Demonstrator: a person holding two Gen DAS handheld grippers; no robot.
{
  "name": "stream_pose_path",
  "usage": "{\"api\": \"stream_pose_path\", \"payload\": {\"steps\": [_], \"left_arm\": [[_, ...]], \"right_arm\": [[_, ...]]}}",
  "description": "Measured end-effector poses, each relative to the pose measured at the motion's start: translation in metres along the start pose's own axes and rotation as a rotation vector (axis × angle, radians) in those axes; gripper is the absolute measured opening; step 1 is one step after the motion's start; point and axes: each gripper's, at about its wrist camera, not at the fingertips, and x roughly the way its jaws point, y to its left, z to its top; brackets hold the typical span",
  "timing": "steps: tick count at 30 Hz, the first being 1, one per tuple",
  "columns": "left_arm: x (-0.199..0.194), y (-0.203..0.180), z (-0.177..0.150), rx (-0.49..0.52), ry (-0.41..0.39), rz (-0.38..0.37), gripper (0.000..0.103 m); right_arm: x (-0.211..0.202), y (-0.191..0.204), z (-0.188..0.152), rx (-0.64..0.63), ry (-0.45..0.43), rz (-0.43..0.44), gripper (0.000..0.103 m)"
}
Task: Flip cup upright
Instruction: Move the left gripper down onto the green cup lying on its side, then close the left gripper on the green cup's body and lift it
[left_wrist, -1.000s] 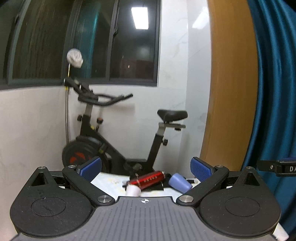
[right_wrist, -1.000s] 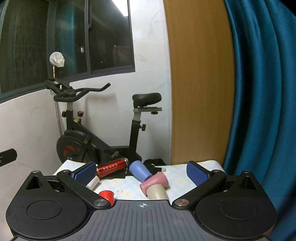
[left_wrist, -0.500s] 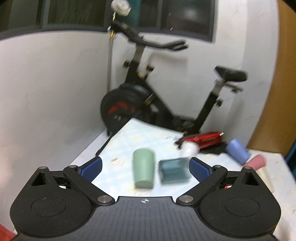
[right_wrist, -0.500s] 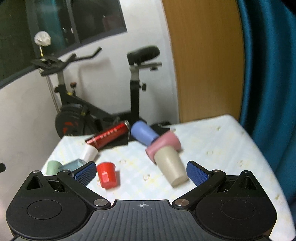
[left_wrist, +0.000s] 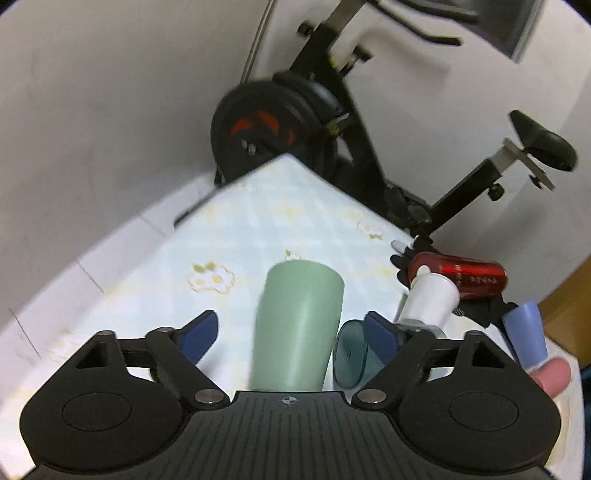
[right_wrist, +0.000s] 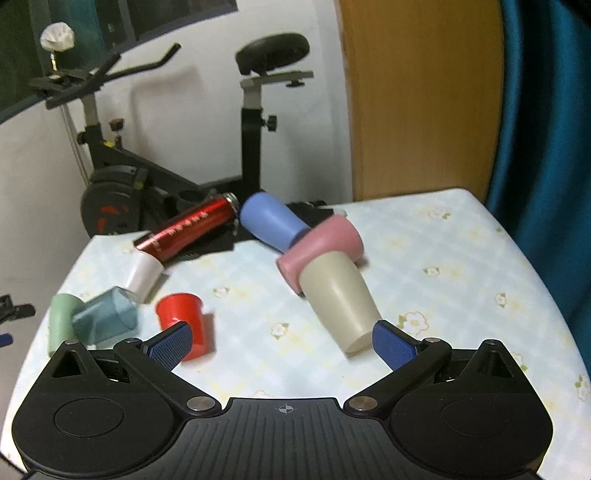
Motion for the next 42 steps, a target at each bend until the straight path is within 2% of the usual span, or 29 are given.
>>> {"api": "stream_pose_path", "payload": {"steps": [2,6,12,15,19,22,28,31,34,36,39,42], "left_arm": [[0.021,-0.001,0.001,-0.032,0.021,-0.017,0.085],[0.035,0.006,-0.003,-0.102,0.030,-0.068,0.085],[0.069,0.011,-0.002,-0.164,0.084,-0.088,0.085],[0.073,0.016,-0.006,-0.202,0.110,-0.099,0.085],[0.076,0.020,-0.012,-0.231,0.105,-0.112,0.083],[0.075,0.023,-0.013,-0.222,0.105,-0.151,0.074],[0.072,0.020,-0.015,-0.162,0.097,-0.133,0.075],[0.072,0.023,-0.015,-0.166,0.108,-0.121,0.079],[0.073,0.022,-0.015,-0.148,0.122,-0.114,0.077],[0.071,0.020,-0.015,-0.105,0.133,-0.118,0.072],[0.064,0.021,-0.020,-0.056,0.111,-0.089,0.069],[0.054,0.034,-0.026,-0.086,0.127,-0.100,0.069]], "right_arm": [[0.009,-0.003,0.001,0.009,0.017,-0.010,0.103],[0.021,-0.010,0.001,0.011,0.036,-0.017,0.103],[0.028,-0.012,0.001,0.005,0.054,-0.014,0.103],[0.029,-0.013,0.001,-0.001,0.056,-0.011,0.103],[0.028,-0.015,0.002,0.006,0.053,-0.007,0.103],[0.027,-0.015,0.002,0.007,0.050,-0.008,0.103],[0.023,-0.013,-0.001,-0.001,0.048,0.000,0.103],[0.019,-0.013,-0.001,-0.006,0.046,-0.001,0.103],[0.014,-0.014,-0.001,-0.006,0.038,-0.001,0.103],[0.012,-0.015,-0.001,-0.001,0.033,0.000,0.103],[0.010,-0.016,-0.002,0.005,0.034,0.002,0.102],[0.006,-0.016,-0.003,0.009,0.032,0.012,0.102]]}}
